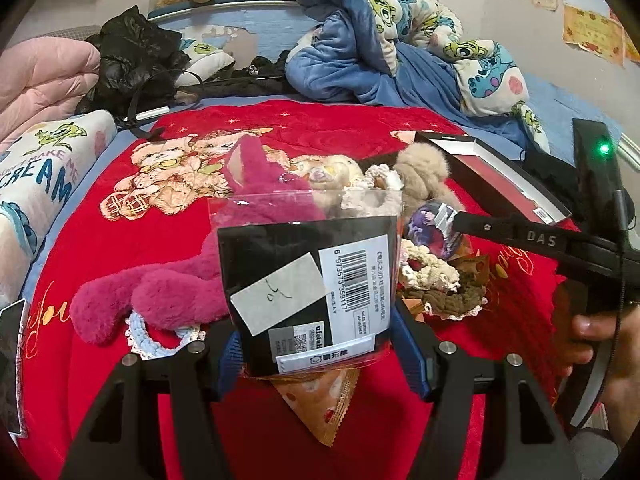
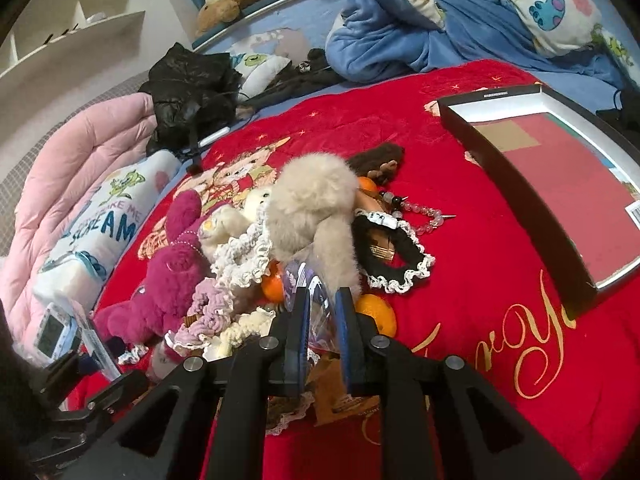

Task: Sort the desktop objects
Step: 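Lift both held packets up off the pile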

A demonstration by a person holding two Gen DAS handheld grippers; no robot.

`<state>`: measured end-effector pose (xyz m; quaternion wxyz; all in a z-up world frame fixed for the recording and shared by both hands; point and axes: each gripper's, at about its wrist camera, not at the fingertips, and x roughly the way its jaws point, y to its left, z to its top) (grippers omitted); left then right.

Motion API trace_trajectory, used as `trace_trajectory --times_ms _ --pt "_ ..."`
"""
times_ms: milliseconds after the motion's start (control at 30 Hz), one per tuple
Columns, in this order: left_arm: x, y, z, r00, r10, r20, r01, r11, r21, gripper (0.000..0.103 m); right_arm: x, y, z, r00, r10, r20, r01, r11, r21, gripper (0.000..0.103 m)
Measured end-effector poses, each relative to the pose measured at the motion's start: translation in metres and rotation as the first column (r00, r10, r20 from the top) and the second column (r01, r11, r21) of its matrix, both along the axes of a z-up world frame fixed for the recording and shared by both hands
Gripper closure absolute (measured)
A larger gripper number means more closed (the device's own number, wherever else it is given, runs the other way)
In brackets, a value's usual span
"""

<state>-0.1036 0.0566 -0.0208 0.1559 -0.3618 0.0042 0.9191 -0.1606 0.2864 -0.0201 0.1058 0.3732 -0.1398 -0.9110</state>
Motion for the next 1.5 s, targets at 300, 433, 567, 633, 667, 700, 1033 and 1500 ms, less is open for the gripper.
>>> trace_trajectory --times_ms 300,433,567,633,667,700,1033,1500 --pt "0.002 0.002 0.001 1.0 -0.016 0.01 0.016 1.0 0.018 0.036 -0.001 -0.005 -0.005 1.0 0.005 0.021 -0.006 1.0 0.022 0.078" --pt "0.002 0.002 0.001 1.0 -0.021 0.01 0.021 1.0 0.022 0.036 -0.001 -0.009 -0.005 0.999 0.032 0.023 -0.032 0.999 0.019 0.075" --pt "0.004 0.004 0.002 1.0 -0.025 0.0 0.025 1.0 0.007 0.036 0.0 -0.017 -0.004 0.999 0.036 0.023 -0.038 0.997 0.064 0.075" --pt "0.005 0.005 0.002 1.0 -0.028 0.0 0.028 1.0 0.008 0.036 0.002 -0.022 -0.002 0.999 0.051 0.012 -0.052 0.994 0.096 0.075" --pt "0.005 0.005 0.002 1.0 -0.029 0.0 0.029 1.0 0.006 0.036 0.004 -0.026 -0.001 0.998 0.065 0.003 -0.065 0.991 0.113 0.075" --pt "0.005 0.005 0.002 1.0 -0.03 0.0 0.03 1.0 0.005 0.036 0.005 -0.029 0.001 0.996 0.084 -0.008 -0.082 0.989 0.127 0.077" --pt "0.005 0.006 0.003 0.999 -0.037 0.005 0.037 0.999 0.018 0.036 -0.001 -0.057 -0.015 0.986 0.157 0.059 -0.166 0.962 0.218 0.085" --pt "0.007 0.005 0.004 1.0 -0.023 -0.007 0.023 1.0 0.016 0.036 0.004 -0.052 -0.007 0.991 0.136 0.0 -0.133 0.965 0.228 0.097"
